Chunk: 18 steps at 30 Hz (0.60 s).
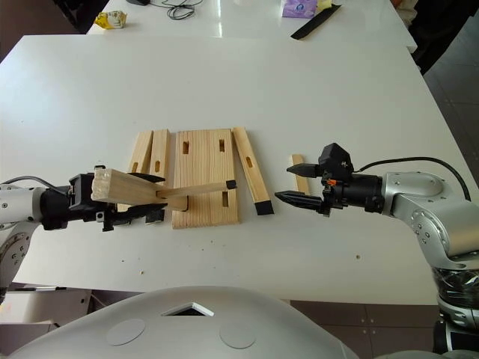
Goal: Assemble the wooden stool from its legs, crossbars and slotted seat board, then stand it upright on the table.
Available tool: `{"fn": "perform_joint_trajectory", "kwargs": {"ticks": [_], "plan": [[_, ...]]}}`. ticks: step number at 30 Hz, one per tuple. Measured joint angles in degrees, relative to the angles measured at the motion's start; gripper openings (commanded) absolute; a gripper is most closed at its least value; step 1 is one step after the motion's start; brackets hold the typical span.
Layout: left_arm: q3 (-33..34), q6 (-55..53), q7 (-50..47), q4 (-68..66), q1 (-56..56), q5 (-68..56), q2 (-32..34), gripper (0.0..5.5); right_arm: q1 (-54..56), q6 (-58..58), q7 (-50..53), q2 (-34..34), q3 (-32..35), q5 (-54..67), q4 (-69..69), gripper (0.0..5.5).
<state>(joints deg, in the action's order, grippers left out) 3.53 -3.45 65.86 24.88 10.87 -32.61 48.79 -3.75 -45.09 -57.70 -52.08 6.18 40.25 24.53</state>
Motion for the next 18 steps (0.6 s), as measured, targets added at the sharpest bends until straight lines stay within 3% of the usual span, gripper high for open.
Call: {"fn": "perform_joint_trajectory", "kwargs": {"ticks": [7, 8, 18], "plan": [[-4.0, -7.8, -0.9, -3.9, -11.3, 0.6, 0.3, 2.06, 0.1, -0.3, 0.8, 0.3, -1.2, 0.0, 0.2, 3.92], [-4.5, -7.9, -0.9, -4.5, -12.3, 1.1, 0.3, 2.41, 0.1, -0.3, 1.1, 0.5, -1.4, 0.0, 0.3, 3.92], [-6.0, -8.9, 0.6, -14.1, -16.1, 7.3, 0.8, 3.91, -0.1, -0.2, 2.3, 1.8, -1.6, 0.0, 0.5, 3.92]]}}
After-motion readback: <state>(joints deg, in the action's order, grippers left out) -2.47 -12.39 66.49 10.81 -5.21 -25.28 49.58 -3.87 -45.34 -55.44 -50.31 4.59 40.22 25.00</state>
